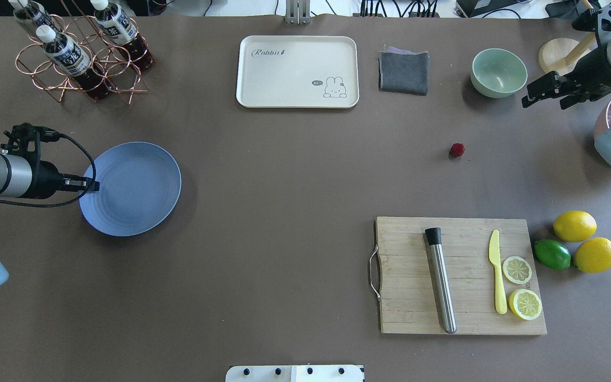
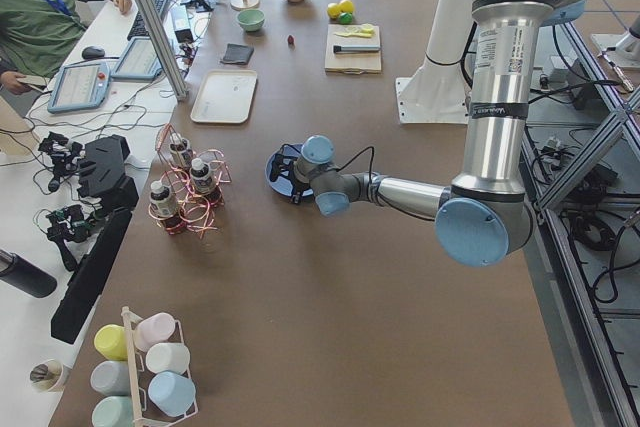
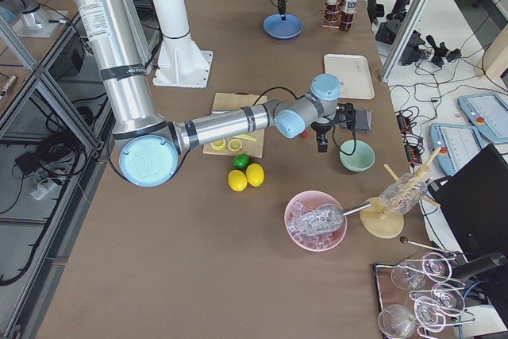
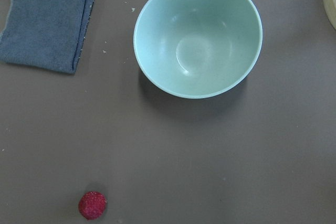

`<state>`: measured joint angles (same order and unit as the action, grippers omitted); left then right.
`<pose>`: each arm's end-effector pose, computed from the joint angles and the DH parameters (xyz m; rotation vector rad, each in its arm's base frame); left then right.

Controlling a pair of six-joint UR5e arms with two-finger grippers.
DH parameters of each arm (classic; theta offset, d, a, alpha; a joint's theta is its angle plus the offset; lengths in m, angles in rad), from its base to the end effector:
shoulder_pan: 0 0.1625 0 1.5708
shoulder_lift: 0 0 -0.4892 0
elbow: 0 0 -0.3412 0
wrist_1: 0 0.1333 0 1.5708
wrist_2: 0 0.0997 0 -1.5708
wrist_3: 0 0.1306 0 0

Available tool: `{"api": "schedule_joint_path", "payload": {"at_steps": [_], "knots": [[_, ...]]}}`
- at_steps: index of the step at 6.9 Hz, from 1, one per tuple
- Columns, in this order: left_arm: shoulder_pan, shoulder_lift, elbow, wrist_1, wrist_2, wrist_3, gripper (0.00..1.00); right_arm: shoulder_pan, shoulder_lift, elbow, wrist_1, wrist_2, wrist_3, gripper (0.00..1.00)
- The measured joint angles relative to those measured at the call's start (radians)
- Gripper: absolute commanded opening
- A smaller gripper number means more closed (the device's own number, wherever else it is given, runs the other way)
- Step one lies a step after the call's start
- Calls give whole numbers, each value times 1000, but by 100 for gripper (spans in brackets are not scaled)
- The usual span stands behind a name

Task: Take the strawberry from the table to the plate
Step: 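Move the left gripper toward the blue plate while the right arm lowers, then push the blue plate toward table center with left gripper while right approaches strawberry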

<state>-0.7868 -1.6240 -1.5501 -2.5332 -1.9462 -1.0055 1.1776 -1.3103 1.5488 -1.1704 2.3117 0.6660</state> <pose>0.3090 -0.4308 0.6225 0.3462 0.9801 -0.0145 -0.1863 -0.5669 0.5725 0.1639 -0.9224 0.0160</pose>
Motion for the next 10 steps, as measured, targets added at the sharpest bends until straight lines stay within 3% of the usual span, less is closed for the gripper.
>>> {"api": "schedule_joint_path", "payload": {"at_steps": [1,3,5,6,8,10], "knots": [[-7,-5,-5,3,-25,-8,0,0,0,1,0,0,1,100],[-75,-37,-10,15,-168,-41,0,0,1,5,0,-1,3,100],[-158,-117,-13,76,-316,-89,0,-2,11,6,-1,0,5,100],[-174,-174,-18,121,-346,-132,0,-6,18,6,-2,0,14,100],[-141,-265,-29,166,-334,-247,0,-34,39,6,-3,-26,44,100],[-44,-320,-42,189,-225,-349,0,-100,66,5,-6,-108,105,100]]}}
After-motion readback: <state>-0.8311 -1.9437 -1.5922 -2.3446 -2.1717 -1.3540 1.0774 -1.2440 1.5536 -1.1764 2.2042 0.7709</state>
